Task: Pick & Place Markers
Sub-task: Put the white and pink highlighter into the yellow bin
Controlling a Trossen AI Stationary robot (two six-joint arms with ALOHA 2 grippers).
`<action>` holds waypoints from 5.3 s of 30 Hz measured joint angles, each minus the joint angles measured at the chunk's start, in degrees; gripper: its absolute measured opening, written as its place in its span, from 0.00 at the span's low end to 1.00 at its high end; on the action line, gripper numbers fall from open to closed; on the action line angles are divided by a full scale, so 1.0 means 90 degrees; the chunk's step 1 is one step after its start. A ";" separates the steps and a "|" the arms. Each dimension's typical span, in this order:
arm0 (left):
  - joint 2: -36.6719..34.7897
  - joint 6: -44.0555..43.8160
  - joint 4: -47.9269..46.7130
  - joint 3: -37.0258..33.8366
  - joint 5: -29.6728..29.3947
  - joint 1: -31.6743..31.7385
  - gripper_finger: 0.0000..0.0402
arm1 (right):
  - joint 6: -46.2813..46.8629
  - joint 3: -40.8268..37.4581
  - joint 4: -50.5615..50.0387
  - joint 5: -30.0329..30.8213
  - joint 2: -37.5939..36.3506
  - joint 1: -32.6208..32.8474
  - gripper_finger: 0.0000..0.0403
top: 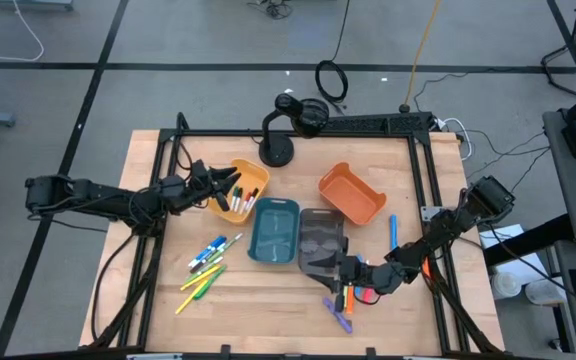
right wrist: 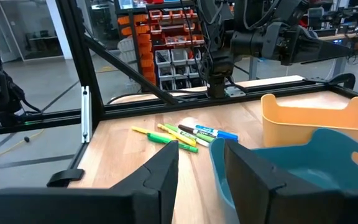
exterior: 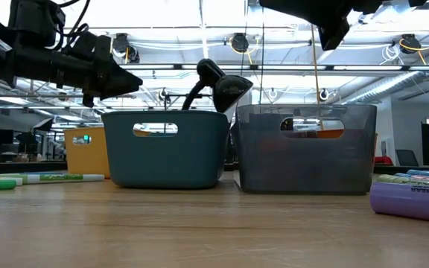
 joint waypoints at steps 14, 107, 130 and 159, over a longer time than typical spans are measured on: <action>0.0000 -0.0012 -0.0007 0.0005 0.0000 0.0000 0.31 | 0.3954 0.2959 -0.6859 0.0753 -0.0035 0.1042 0.22; 0.0002 -0.0074 -0.0035 0.0005 0.0100 0.0000 0.31 | 0.6713 0.0906 -0.8409 0.2879 -0.0711 0.1637 0.05; 0.1875 0.2185 0.0369 0.1524 0.1320 -0.3365 0.31 | -0.1135 0.0911 -0.1657 0.0074 -0.0057 -0.0441 0.05; 0.4269 0.2331 0.0364 0.4211 0.1361 -0.3373 0.25 | -0.1940 0.0911 -0.1129 -0.0151 -0.0024 -0.0514 0.05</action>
